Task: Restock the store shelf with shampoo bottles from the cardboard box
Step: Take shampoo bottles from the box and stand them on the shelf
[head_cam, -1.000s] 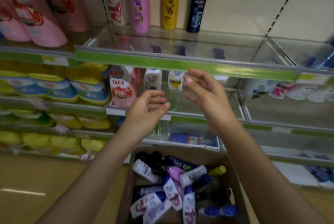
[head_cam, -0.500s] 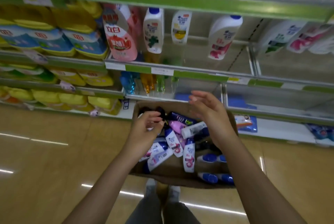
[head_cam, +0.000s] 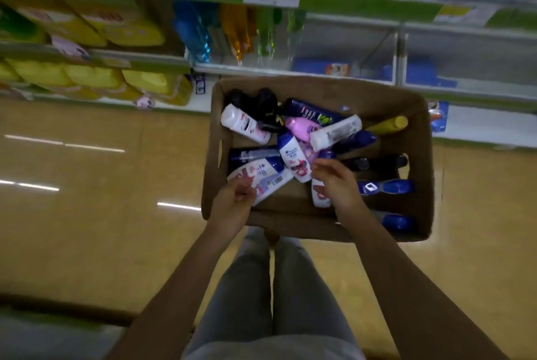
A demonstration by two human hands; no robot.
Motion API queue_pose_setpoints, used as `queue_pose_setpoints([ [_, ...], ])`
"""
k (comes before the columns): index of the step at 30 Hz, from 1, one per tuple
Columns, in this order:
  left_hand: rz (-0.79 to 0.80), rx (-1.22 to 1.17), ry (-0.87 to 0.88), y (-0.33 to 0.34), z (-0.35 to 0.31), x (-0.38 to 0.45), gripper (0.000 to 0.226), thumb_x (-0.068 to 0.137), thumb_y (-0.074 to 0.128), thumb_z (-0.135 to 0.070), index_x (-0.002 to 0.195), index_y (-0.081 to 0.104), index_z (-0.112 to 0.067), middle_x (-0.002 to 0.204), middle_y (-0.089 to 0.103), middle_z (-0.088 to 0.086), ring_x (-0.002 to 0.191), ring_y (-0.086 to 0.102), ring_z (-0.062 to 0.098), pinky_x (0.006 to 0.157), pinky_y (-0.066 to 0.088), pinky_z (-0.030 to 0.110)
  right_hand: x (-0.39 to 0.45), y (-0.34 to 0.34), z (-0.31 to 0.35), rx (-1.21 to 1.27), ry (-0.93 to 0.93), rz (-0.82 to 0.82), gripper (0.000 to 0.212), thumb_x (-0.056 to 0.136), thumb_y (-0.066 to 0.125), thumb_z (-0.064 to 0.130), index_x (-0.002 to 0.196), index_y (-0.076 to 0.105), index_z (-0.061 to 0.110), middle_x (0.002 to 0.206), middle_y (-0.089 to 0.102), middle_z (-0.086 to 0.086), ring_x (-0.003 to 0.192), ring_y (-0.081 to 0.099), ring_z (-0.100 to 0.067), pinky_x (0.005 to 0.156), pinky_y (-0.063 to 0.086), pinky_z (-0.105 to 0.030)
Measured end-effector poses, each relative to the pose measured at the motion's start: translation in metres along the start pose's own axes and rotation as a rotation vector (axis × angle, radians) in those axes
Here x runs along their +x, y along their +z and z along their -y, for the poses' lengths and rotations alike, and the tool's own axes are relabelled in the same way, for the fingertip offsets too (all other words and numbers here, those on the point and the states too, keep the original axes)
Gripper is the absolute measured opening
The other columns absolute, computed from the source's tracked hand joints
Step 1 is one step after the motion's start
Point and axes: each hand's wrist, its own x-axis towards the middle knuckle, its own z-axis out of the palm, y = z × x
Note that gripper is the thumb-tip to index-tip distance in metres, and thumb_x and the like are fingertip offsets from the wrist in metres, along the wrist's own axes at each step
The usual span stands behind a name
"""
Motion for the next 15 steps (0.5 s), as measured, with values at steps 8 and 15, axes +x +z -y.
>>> queue_pose_setpoints([
  [8, -0.003, -0.007, -0.121, 0.002, 0.028, 0.037, 0.022, 0.095, 0.053, -0.017, 0.116, 0.06, -0.014, 0.111, 0.059, 0.0, 0.104, 0.056, 0.015, 0.093, 0.049, 0.034, 0.056, 0.062, -0.06, -0.012, 0.199, -0.016, 0.02, 0.091, 0.06, 0.012, 0.11, 0.064, 0.014, 0.096, 0.06, 0.0, 0.09, 0.059, -0.019, 0.093, 0.053, -0.046],
  [15, -0.009, -0.031, -0.104, -0.007, 0.046, 0.053, 0.024, 0.095, 0.053, -0.02, 0.118, 0.06, -0.018, 0.105, 0.058, -0.01, 0.097, 0.057, 0.003, 0.087, 0.05, 0.026, 0.094, 0.11, -0.077, 0.067, 0.286, -0.097, 0.03, 0.09, 0.064, 0.018, 0.119, 0.061, 0.011, 0.092, 0.066, 0.001, 0.081, 0.06, -0.013, 0.091, 0.053, -0.04],
])
